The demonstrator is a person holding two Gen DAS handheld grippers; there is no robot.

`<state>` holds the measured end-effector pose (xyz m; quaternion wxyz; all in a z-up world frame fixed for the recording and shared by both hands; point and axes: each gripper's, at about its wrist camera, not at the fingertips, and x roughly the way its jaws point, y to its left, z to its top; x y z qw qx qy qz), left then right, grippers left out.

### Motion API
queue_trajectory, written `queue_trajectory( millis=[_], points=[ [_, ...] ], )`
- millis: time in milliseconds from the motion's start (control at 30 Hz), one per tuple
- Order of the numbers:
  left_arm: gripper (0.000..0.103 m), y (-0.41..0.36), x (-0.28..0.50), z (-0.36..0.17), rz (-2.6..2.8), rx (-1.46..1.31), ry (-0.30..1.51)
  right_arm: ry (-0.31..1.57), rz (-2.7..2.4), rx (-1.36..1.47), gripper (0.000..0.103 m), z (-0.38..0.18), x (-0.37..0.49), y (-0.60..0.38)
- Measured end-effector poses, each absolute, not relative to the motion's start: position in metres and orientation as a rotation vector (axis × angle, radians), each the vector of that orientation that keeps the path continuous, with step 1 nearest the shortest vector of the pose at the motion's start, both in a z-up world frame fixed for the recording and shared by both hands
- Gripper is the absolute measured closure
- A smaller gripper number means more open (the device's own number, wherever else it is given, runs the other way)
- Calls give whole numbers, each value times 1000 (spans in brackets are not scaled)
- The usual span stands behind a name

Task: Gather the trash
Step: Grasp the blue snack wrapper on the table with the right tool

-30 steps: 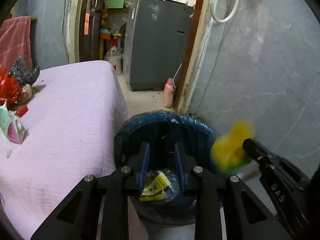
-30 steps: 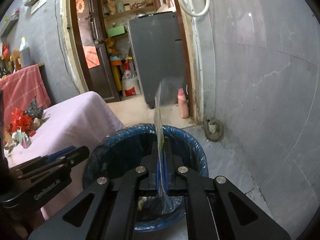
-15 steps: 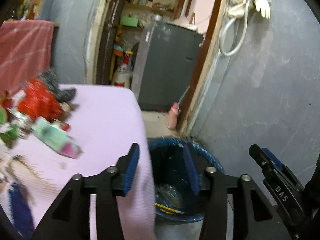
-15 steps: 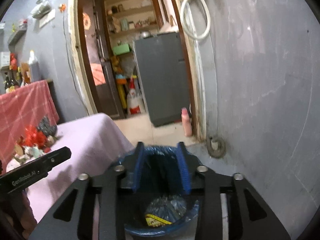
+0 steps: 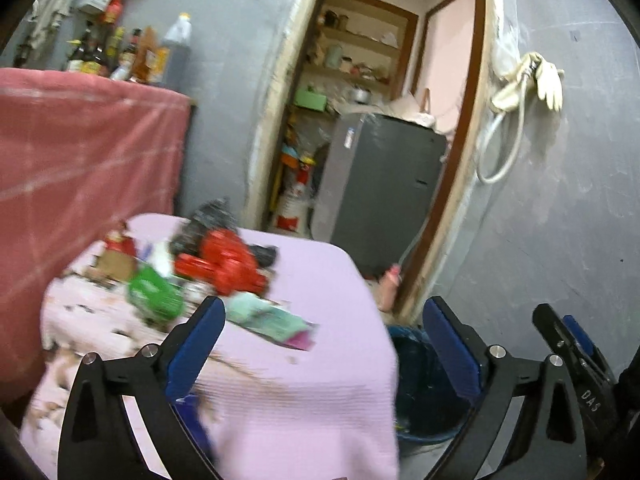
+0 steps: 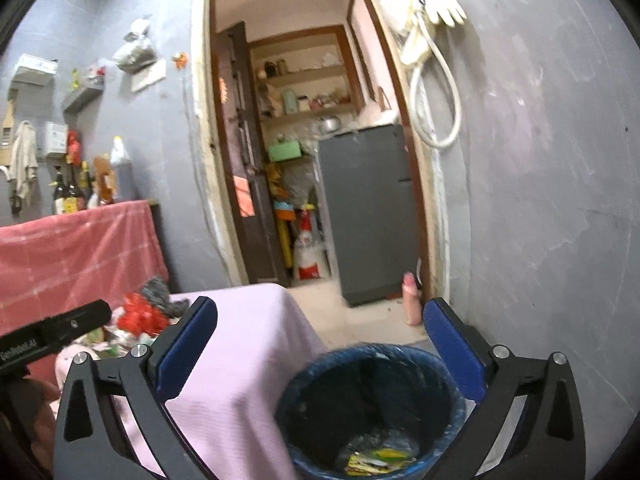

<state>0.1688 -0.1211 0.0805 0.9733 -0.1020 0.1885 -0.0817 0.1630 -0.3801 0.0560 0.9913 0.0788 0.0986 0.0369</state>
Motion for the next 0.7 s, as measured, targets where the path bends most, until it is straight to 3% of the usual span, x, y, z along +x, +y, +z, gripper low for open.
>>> queue_trajectory(
  millis=[333, 700],
  points=[
    [2, -52, 128, 68, -53, -162, 349, 140, 144, 130, 0, 68, 146, -332],
    [2, 7, 109, 34, 60, -90, 416, 245, 232, 103, 0, 51, 143, -283]
  ],
)
